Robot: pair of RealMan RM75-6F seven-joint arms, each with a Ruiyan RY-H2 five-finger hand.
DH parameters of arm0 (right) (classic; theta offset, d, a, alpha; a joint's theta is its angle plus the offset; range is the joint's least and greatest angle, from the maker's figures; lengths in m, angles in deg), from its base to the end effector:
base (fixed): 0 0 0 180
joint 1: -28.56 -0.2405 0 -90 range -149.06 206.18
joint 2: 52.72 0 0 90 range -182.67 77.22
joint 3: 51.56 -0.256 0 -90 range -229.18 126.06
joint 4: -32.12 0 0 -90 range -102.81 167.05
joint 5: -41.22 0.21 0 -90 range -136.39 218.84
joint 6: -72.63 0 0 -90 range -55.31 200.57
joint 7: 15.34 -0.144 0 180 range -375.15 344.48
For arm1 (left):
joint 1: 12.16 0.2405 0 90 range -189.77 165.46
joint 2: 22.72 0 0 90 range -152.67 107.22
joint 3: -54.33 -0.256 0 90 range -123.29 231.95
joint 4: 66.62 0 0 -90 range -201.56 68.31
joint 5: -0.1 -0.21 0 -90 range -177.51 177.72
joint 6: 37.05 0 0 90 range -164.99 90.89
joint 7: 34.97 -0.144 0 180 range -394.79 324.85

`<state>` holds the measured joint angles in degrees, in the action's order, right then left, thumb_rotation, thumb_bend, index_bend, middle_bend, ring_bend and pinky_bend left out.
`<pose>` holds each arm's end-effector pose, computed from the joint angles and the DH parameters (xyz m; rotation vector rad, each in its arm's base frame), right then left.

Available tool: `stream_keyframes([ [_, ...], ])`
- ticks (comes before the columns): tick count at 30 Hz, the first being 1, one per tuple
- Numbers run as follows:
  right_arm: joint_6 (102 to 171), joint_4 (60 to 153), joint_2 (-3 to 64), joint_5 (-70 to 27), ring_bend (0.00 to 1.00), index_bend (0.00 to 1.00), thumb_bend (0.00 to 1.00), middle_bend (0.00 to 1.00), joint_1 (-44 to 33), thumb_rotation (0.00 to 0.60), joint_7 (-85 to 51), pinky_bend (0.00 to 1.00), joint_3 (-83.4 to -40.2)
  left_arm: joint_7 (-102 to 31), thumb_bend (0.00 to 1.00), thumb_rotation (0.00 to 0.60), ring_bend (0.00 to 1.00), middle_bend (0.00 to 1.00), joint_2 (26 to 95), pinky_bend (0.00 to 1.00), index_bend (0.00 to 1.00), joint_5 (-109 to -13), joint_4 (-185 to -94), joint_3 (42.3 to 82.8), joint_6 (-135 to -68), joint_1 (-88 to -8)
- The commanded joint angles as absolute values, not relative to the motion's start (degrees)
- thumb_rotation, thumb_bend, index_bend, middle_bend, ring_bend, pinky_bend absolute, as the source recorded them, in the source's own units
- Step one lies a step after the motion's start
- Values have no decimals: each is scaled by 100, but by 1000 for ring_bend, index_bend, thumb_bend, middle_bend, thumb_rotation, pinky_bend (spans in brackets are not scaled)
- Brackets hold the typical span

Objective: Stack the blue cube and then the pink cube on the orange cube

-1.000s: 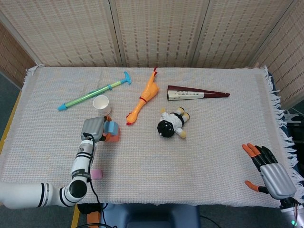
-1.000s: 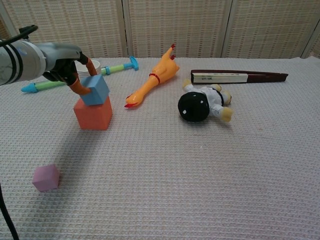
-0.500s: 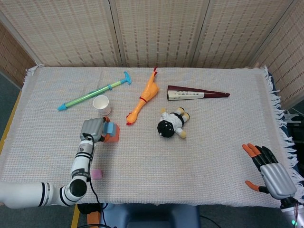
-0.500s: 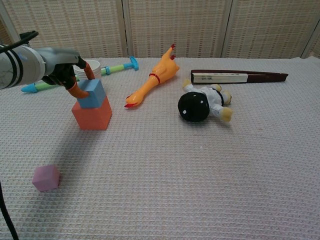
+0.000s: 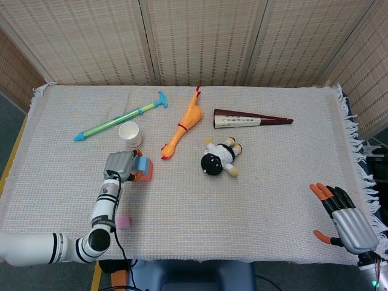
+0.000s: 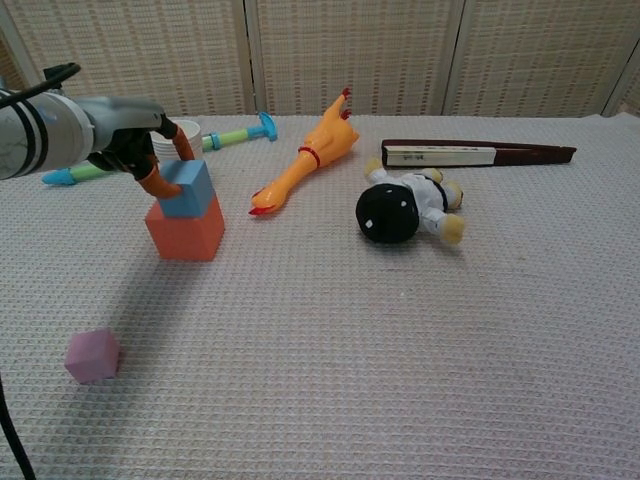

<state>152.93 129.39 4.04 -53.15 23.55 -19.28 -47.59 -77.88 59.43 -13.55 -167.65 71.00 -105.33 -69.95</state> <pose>-0.2999 -0.1520 0.1578 1.6030 -1.0218 0.8520 -0.1007 0.3691 0.0261 -1.5671 -1.1883 -0.6447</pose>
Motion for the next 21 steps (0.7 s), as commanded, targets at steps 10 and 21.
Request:
stream_keyframes([
  [10,15330,12958,382,-5350,0,0,64,0,2373,600,-1923,0,-4746,-7732,385,600,1000,1000,5911,1000,209,-1388,-16818,7105,-10510,-6982],
  [21,15349,12970,373,-5339,0,0,65,0,2388,600,-1909,0,-4751,-7718,385,600,1000,1000,5820,1000,115,-1482,-17015,7063,-10543,-6951],
])
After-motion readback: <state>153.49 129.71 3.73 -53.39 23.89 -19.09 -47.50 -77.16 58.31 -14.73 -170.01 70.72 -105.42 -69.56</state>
